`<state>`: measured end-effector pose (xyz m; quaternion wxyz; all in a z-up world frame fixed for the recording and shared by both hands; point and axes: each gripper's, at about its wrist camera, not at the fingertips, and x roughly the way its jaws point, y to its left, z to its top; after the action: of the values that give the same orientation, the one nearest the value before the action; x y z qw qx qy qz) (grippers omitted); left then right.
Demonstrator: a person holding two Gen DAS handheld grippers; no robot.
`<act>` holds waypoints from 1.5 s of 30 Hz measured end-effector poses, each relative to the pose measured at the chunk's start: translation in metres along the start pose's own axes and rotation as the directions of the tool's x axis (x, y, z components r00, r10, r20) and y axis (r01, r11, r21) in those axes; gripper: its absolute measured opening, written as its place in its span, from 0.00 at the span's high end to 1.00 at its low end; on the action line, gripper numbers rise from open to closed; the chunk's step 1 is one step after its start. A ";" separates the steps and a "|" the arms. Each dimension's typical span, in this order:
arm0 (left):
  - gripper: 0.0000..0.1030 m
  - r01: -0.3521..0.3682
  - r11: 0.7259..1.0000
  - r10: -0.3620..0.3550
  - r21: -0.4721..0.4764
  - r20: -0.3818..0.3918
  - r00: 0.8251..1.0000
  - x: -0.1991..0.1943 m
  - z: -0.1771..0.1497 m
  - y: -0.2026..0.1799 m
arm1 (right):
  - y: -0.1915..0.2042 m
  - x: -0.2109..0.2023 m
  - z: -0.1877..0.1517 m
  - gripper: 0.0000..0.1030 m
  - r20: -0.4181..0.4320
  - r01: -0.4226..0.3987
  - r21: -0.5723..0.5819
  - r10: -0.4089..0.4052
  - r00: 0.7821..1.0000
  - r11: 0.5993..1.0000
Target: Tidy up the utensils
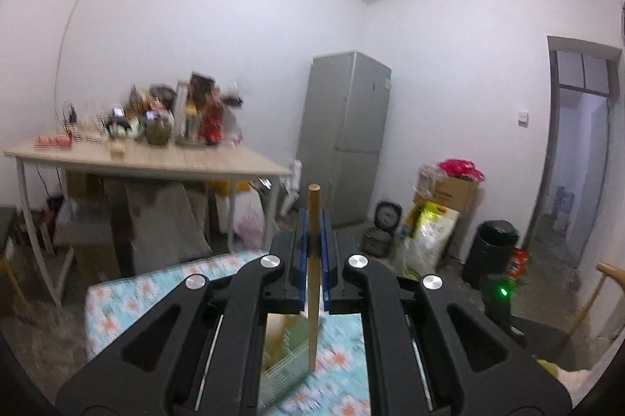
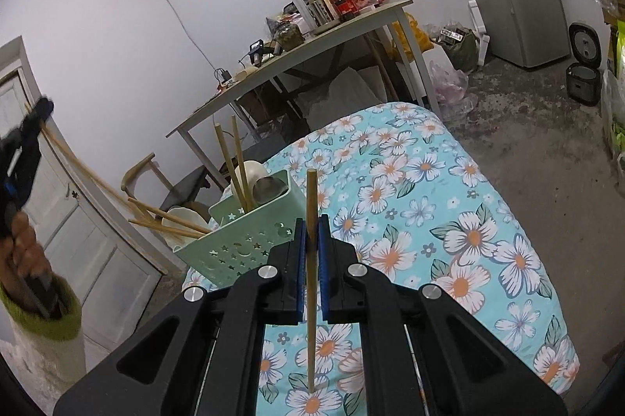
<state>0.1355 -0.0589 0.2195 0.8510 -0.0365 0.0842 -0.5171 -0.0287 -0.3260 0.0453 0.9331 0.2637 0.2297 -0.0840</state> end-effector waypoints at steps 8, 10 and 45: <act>0.95 -0.125 0.991 0.126 0.044 -0.018 0.992 0.038 0.003 0.016 | -0.008 0.005 0.000 0.94 -0.015 -0.004 0.020 0.005 1.000 1.000; 0.95 -0.144 0.989 0.146 0.045 -0.039 0.989 0.052 -0.006 0.021 | -0.010 0.006 0.000 0.94 -0.017 -0.005 0.025 0.006 1.000 1.000; 0.65 -0.191 0.981 0.193 0.027 -0.202 0.960 0.095 -0.077 0.052 | -0.016 0.014 -0.001 0.94 -0.036 -0.012 0.036 0.013 0.999 0.999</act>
<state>0.2095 -0.1173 0.1260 0.8841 0.0279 0.1721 -0.4335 -0.0209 -0.3392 0.0309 0.9244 0.2830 0.2436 -0.0775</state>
